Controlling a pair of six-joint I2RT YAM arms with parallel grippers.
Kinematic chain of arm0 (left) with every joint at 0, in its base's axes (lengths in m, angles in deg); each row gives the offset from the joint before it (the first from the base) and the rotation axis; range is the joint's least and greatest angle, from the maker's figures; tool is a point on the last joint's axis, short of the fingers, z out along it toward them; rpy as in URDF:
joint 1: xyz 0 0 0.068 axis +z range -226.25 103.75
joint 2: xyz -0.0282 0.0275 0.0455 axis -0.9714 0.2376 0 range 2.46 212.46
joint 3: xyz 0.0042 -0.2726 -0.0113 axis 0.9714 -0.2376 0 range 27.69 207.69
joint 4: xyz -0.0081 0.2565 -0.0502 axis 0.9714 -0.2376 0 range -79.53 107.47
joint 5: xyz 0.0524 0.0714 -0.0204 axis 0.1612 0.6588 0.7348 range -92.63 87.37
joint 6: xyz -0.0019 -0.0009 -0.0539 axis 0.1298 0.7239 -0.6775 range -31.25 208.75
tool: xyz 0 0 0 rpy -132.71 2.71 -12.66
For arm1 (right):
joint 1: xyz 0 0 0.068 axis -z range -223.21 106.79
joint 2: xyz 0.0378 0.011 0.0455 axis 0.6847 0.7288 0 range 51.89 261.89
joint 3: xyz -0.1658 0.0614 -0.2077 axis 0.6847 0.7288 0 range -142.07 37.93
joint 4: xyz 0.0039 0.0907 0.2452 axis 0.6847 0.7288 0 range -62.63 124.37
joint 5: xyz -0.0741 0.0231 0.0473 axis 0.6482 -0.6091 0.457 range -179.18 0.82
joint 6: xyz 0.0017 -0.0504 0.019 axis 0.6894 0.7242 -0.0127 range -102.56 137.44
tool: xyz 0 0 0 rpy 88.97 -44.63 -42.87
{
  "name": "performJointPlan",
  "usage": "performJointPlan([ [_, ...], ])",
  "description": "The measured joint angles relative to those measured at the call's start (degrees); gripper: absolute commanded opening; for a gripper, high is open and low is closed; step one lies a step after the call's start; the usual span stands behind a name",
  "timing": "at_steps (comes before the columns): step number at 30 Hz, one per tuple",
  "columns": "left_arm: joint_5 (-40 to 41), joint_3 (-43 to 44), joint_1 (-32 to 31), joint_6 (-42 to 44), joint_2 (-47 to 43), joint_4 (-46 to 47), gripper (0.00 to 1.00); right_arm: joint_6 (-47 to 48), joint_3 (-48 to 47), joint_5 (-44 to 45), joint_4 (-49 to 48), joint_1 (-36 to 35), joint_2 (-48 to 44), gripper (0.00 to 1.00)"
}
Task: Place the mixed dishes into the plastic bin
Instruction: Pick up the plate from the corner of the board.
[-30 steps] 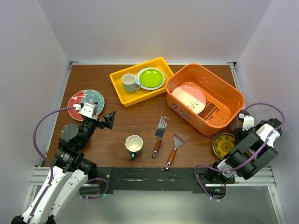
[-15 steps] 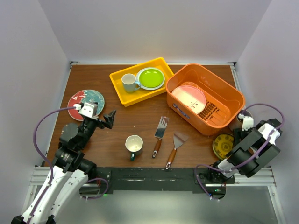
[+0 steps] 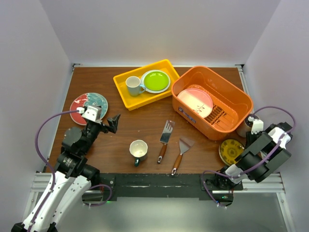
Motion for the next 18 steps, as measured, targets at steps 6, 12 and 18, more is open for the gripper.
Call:
performJointPlan([
  [6,-0.02,0.0,0.0,0.0,0.0,0.0,1.0,-0.04,-0.44,-0.02,0.81,-0.02,-2.25,0.04],
  [12,-0.04,0.0,0.0,0.0,-0.02,0.0,1.0,0.31,-2.49,-0.11,3.32,-0.02,-6.03,0.0],
  [18,-0.22,0.0,0.0,0.0,-0.02,0.02,1.0,0.85,-4.0,-0.7,6.1,0.0,-9.75,0.0],
])
